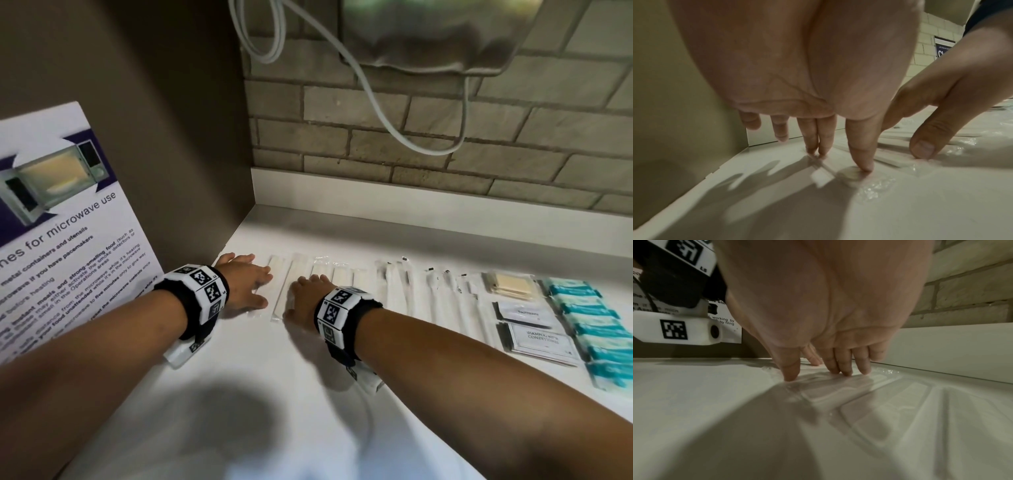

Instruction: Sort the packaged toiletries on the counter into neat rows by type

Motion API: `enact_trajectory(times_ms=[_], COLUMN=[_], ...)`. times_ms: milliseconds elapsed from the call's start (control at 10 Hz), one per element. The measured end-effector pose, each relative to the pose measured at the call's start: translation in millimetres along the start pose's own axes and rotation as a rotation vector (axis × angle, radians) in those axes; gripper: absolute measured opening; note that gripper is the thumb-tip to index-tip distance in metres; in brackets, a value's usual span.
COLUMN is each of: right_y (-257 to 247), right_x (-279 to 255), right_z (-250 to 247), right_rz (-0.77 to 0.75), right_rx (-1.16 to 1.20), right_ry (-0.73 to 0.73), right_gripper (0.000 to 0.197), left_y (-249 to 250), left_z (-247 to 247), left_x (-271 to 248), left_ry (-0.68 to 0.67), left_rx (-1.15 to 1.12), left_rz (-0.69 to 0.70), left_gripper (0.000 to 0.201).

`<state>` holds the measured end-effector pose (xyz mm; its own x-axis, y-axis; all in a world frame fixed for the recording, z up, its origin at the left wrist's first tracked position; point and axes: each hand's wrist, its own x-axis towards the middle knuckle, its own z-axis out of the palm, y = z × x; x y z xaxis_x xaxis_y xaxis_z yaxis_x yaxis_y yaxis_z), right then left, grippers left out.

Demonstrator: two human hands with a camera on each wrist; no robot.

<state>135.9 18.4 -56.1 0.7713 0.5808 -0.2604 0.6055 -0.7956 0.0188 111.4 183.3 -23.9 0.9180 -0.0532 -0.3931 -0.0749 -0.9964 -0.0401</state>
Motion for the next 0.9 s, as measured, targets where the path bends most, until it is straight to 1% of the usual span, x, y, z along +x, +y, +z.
enact_trajectory(times_ms=[200,400,700,800,900], right_y=[1,2,2,3,7], right_x=[0,4,0,-2,-5], right_z=[3,7,5,4,-3], right_rz=[-0.008,-0.008,-0.005,-0.02,-0.017], right_rx=[0.045,0.066,0.096,0.111,0.147], right_ry=[0.014,0.02,0.015,0.032,0.042], right_gripper=[0.052,0.053,0.052,0.051,0.053], left_y=[0,-2,-1,0,4], left_z=[2,3,0,-2,-5], left_x=[4,9,8,9,13], left_ry=[0.007,0.001,-0.006,0.012,0.072], left_rx=[-0.019,-0.015,-0.008,-0.001,0.011], left_rz=[-0.007,0.0,0.002,0.012,0.044], left_gripper=[0.062,0.064,0.062,0.06,0.063])
